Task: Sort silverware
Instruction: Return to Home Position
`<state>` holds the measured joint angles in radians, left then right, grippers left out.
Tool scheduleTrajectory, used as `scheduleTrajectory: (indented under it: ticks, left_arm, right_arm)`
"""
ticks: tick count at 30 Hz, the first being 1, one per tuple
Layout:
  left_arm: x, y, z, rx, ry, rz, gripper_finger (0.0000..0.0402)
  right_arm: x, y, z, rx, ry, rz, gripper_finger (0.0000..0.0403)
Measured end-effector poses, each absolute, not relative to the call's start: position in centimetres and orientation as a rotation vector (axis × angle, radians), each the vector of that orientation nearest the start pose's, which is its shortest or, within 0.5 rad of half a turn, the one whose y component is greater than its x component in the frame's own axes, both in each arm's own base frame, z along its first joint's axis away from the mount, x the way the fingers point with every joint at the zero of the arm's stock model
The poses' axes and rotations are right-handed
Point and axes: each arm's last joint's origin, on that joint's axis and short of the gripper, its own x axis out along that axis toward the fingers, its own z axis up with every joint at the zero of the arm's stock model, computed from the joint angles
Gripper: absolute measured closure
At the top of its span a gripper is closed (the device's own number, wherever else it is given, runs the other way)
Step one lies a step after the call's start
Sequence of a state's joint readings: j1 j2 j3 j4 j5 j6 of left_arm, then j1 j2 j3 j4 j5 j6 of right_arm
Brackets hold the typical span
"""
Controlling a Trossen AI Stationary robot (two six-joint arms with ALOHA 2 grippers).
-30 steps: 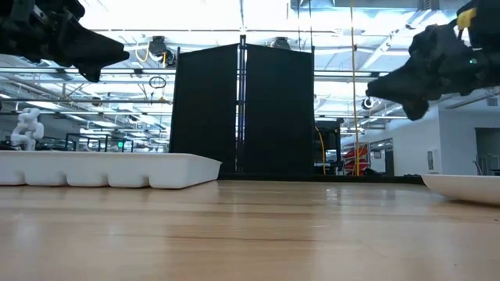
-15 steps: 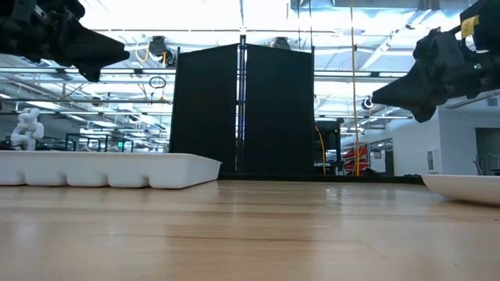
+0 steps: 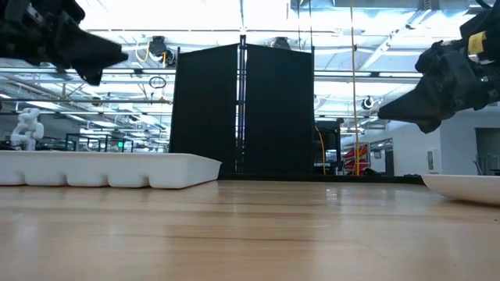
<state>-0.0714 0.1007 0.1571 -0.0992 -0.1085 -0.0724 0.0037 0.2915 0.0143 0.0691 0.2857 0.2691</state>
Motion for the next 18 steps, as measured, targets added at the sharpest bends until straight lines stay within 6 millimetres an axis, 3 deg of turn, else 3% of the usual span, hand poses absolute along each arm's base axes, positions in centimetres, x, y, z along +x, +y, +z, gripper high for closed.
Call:
scheduleTrajectory:
  ticks: [4,11,18]
  left_arm:
    - [9.8,-0.4,18.5,-0.095,0.032,0.039,0.0288]
    - [10.2,-0.4,17.5,-0.112,-0.042,0.035,0.0288]
    - [10.3,-0.4,16.7,-0.099,-0.002,0.059,0.0288]
  right_arm:
    - [11.1,-0.9,15.2,0.22,0.155,-0.31,0.0335]
    - [11.1,-0.9,15.1,0.2,0.168,-0.279,0.0335]
    - [11.2,-0.8,15.0,0.196,0.184,-0.234,0.0335]
